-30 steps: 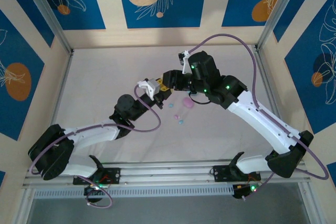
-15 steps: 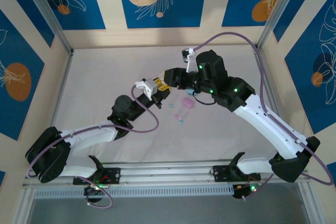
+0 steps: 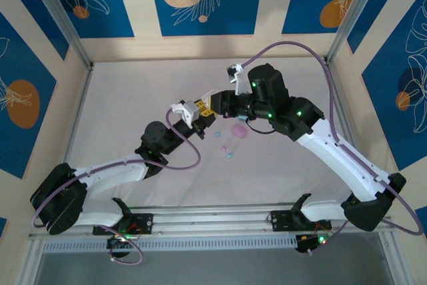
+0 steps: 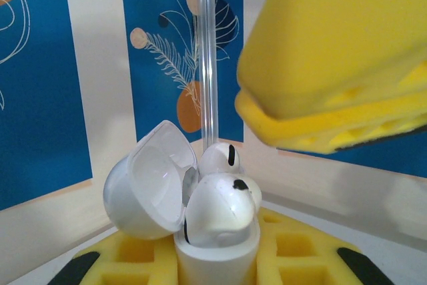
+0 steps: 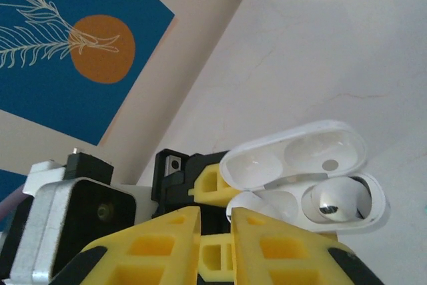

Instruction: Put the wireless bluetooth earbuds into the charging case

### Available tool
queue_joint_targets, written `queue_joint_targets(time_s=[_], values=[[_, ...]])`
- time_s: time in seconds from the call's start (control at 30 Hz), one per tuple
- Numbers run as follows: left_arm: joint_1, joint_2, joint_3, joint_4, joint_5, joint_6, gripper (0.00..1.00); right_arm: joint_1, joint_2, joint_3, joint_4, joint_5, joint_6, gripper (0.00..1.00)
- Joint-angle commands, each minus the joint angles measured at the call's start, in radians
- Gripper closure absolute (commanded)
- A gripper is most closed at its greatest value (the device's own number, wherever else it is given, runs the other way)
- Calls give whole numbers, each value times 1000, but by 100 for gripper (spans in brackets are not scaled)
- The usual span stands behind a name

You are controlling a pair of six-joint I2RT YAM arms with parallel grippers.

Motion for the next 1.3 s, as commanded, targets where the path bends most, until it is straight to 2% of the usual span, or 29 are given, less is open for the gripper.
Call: queue_joint_targets(time_s=[0.0,0.5,0.63,0.93,1.03,1.13,1.27], values=[[-11,-23,13,9,23,9,83,-7,16,33,-32,-43,-15,81],[-11,-28,18,-5,54,16,82,-26,44,32,-20,21,-7,79],[-12,-25,19,-6,51,18,82,-27,43,36,-14,-9,-19,77],[-11,-29,15,-15,41,24,82,-26,-41,-13,84,-83,-46,73],[-11,-28,19,-27,55,31,82,-30,-70,-29,102,-43,-51,73],[-12,-27,25,-42,85,40,82,-65,-89,-35,82,39,-46,71],[-12,-37,38,-80,164,57,82,-166,-35,46,-31,-26,-44,64]])
